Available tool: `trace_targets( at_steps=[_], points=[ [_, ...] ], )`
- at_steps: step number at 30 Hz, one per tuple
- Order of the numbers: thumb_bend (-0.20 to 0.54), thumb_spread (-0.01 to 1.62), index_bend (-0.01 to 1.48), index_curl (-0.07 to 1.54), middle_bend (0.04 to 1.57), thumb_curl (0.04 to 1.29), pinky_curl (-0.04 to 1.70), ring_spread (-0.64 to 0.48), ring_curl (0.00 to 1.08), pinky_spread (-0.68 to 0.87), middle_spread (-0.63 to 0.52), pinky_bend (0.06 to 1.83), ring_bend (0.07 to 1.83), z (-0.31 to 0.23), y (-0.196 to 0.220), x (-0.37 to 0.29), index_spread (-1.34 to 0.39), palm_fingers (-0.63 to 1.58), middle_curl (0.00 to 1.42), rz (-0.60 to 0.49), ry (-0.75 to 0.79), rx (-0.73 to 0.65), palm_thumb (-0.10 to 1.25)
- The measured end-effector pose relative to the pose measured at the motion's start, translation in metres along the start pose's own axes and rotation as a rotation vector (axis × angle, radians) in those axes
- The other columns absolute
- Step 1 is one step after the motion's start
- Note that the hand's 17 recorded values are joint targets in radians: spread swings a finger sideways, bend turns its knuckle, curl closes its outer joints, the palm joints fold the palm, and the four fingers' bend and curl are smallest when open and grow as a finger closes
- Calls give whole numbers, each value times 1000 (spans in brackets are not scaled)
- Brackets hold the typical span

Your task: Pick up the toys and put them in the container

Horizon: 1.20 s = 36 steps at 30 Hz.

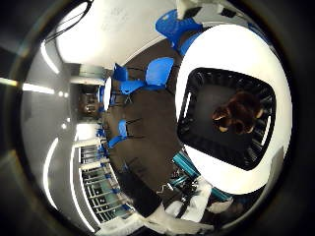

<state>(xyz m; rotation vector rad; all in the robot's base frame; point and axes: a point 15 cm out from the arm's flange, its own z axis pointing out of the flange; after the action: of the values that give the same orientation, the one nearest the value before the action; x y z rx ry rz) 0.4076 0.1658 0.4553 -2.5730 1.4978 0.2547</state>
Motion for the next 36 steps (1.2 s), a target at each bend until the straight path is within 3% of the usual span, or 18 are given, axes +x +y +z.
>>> trace_targets(
  at_steps=[7,12,18,26,36],
  points=[
    [-21,1159,173,321,250,216,358,254,203,530,53,507,377,-25,61,74,-428,85,318,135,-2,-31,137],
    [-19,1146,163,301,227,217,330,254,208,515,61,471,336,-3,124,114,-411,100,322,206,1,-59,125],
    [-19,1112,159,284,205,233,317,255,219,512,62,467,308,37,188,173,-401,115,326,295,111,-47,148],
    [-23,1065,157,269,197,247,307,256,231,517,62,482,300,58,259,252,-397,126,329,478,131,-46,166],
    [-23,1074,156,268,192,256,302,269,239,517,104,502,294,83,290,333,-382,108,319,634,157,-3,205]
  ],
)
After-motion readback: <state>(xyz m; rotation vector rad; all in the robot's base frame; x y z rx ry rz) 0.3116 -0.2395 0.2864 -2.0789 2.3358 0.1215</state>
